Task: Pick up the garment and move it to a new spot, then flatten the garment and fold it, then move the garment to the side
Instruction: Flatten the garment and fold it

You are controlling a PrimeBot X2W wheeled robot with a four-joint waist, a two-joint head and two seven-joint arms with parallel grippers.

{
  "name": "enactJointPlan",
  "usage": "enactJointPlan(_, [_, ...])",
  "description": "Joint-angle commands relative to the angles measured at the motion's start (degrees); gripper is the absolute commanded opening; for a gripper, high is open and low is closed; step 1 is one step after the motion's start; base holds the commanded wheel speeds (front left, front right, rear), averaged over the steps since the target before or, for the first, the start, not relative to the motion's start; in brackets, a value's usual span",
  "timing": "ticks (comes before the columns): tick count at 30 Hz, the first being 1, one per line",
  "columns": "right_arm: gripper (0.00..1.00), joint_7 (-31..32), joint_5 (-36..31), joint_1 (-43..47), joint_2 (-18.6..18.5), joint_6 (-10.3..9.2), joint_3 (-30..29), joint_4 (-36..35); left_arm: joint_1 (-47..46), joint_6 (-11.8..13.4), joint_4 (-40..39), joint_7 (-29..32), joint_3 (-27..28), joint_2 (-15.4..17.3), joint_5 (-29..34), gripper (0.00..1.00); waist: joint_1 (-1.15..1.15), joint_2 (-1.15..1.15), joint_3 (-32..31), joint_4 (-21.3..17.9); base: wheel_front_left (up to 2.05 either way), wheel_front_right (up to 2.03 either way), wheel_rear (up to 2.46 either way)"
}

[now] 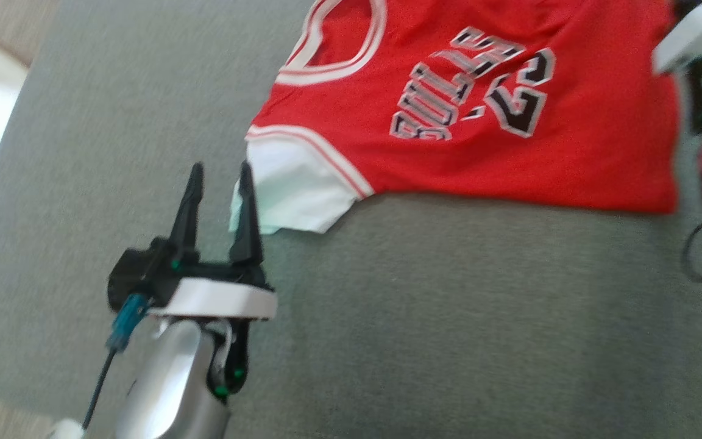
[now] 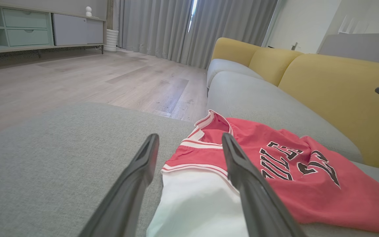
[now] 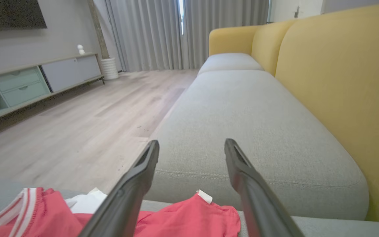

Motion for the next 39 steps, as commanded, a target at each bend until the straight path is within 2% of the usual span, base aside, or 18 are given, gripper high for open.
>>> enactJointPlan(1, [1.00,-0.61,1.91,1.98,2.04,-0.04,1.57,-4.55,0.65,-0.35,-1.50,-0.55,3.01,0.75,0.79,1.00,0.01,0.00,-4.92,-4.56,0.00,0.00,0.00])
enactJointPlan(9, [1.00,-0.66,10.60,24.66,6.97,-0.04,3.54,-24.91,5.91,-2.14,-0.96,-0.55,7.54,0.75,2.91,1.00,0.01,0.00,-11.66,-9.38,0.00,0.00,0.00])
enactJointPlan(15, [1.00,-0.67,11.13,40.82,9.82,-0.04,3.70,-36.89,9.32,-3.18,-0.80,-0.55,9.04,0.75,3.38,1.00,0.01,0.00,-14.46,-11.56,0.00,0.00,0.00])
enactJointPlan(21, [1.00,-0.67,11.56,53.84,10.46,-0.04,4.65,-44.40,12.48,-3.83,0.43,-0.55,9.57,0.75,3.54,1.00,0.01,0.00,-16.51,-12.58,0.00,0.00,0.00])
enactJointPlan(26, [1.00,-0.67,12.94,58.74,10.49,-0.04,5.15,-47.88,13.86,-4.05,0.96,-0.55,10.00,0.75,3.63,1.00,0.01,0.00,-16.87,-12.93,0.00,0.00,0.00])
enactJointPlan(33, [1.00,-0.67,13.24,58.93,10.50,-0.04,5.04,-49.38,13.51,-4.17,1.84,-0.55,10.51,0.75,4.26,1.00,0.01,0.00,-16.42,-12.84,0.00,0.00,0.00])
enactJointPlan(39, [1.00,-0.67,13.23,58.25,10.50,-0.04,5.02,-49.81,11.04,-1.72,7.29,-0.55,11.59,0.82,5.84,1.00,0.01,0.00,-14.75,-12.89,0.00,0.00,0.00])
